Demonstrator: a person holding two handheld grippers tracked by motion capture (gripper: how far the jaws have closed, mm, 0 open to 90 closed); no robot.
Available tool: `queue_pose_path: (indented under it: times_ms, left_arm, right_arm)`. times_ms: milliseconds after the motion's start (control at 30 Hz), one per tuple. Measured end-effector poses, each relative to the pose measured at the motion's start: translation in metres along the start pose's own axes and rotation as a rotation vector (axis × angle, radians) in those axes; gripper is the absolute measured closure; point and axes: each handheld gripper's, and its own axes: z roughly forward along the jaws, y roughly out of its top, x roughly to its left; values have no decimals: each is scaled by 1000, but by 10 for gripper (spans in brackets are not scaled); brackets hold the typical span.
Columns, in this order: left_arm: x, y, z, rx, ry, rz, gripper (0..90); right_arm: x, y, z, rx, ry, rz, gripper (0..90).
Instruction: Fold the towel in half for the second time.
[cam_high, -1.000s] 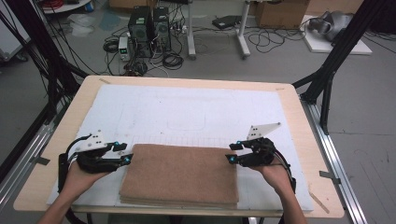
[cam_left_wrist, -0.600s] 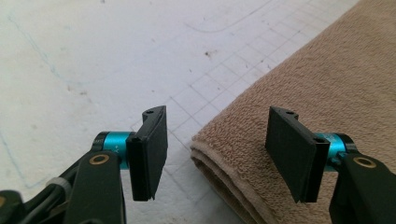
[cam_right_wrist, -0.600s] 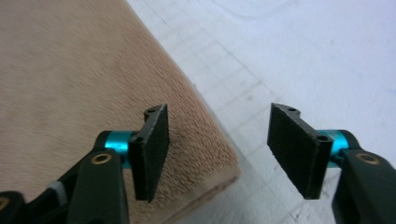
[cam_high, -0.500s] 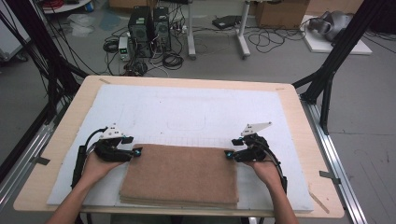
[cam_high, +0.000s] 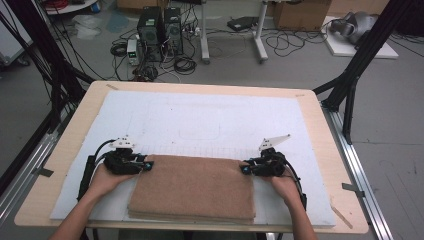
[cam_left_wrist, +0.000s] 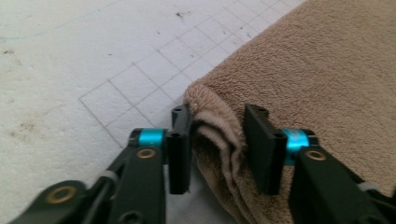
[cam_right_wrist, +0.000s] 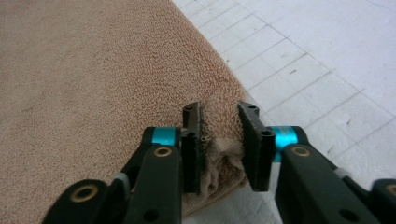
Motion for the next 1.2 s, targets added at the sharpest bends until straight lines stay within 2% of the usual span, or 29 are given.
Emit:
queue_pose_path:
  times_ms: [167,300,400,467,567,667,767,867,967,1067,1133,1167,1200]
  left_arm:
    - [-6,2,-6,-15,41,36,747]
    - [-6,7,-14,-73,68,23,759]
    - [-5,14,-18,-119,87,4,761]
    - [-4,19,-20,-135,103,-4,761]
    - [1,28,-18,-149,130,-12,761]
    - [9,40,-16,-174,150,-40,762]
    - [21,53,-14,-194,140,-81,762]
    - [30,65,-12,-188,157,-91,762]
    - [37,76,-12,-218,174,-115,762]
    - [43,88,-11,-249,199,-127,762]
    - [47,95,-7,-231,233,-117,747]
    - [49,96,-6,-227,261,-128,709]
    - [49,95,-3,-223,269,-154,655]
  right_arm:
    - [5,7,-5,12,-26,-43,787]
    - [4,16,-10,3,-35,-51,792]
    - [3,27,-11,14,-66,-72,792]
    - [-1,33,-14,-5,-83,-72,793]
    - [-8,45,-19,-30,-94,-69,792]
    - [-15,60,-22,-35,-117,-77,792]
    - [-24,73,-24,-39,-134,-63,792]
    - [-32,83,-25,-54,-145,-47,792]
    - [-38,94,-26,-55,-158,-44,792]
    - [-48,104,-27,-81,-177,-30,789]
    - [-53,112,-26,-94,-205,-26,749]
    - [-55,115,-25,-105,-226,-20,663]
    - [-57,117,-24,-115,-251,-10,613]
